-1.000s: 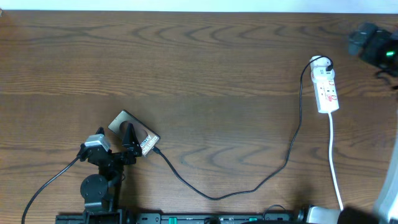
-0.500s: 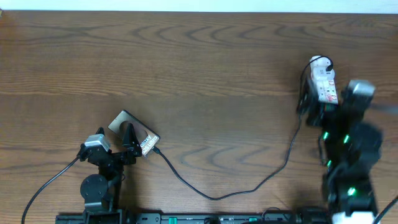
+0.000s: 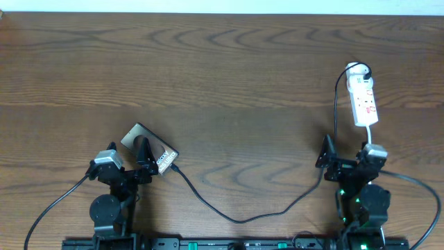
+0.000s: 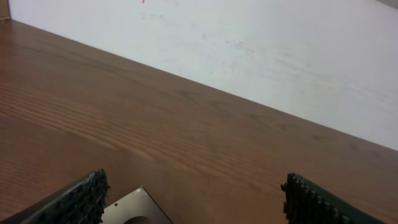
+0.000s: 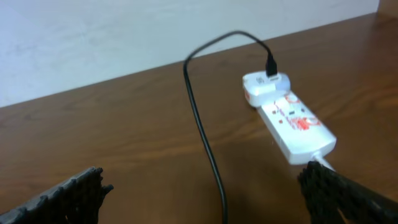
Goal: Plug charger to phone and switch on socket
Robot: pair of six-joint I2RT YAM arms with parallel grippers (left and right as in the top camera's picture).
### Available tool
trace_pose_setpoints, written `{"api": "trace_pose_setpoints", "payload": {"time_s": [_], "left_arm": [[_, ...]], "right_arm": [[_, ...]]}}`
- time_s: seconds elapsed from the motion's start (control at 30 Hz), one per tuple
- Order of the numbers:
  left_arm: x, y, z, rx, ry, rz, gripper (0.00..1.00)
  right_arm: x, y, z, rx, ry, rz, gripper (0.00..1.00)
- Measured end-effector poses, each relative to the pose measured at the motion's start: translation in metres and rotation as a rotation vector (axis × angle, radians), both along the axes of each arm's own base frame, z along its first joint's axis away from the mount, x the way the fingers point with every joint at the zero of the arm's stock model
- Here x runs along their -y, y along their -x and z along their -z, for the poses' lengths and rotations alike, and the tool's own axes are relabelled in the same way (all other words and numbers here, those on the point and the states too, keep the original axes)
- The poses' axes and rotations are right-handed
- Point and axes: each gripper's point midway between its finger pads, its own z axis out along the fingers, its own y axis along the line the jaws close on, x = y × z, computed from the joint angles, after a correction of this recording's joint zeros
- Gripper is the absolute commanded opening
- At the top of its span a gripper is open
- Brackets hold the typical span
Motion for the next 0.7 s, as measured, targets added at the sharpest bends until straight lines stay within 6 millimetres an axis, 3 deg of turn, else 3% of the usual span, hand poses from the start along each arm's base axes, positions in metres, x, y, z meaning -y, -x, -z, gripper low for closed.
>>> {"api": "trace_pose_setpoints", "payload": {"time_s": [0.07, 0.27, 0.7], "left_arm": [[0.000, 0.000, 0.000, 0.000, 0.000, 0.000, 0.88], [0.000, 0.000, 0.000, 0.000, 0.000, 0.000, 0.88], [0.000, 0.000, 0.000, 0.000, 0.000, 0.000, 0.88]], "right_arm": [[-0.001, 0.003, 0.013, -0.009, -0.002, -0.004, 0.99], [-0.005, 0.006, -0.013, 0.109, -0.006, -0.028, 0.99], [-0.006, 0.007, -0.014, 0.104, 0.216, -0.065, 0.99]]}}
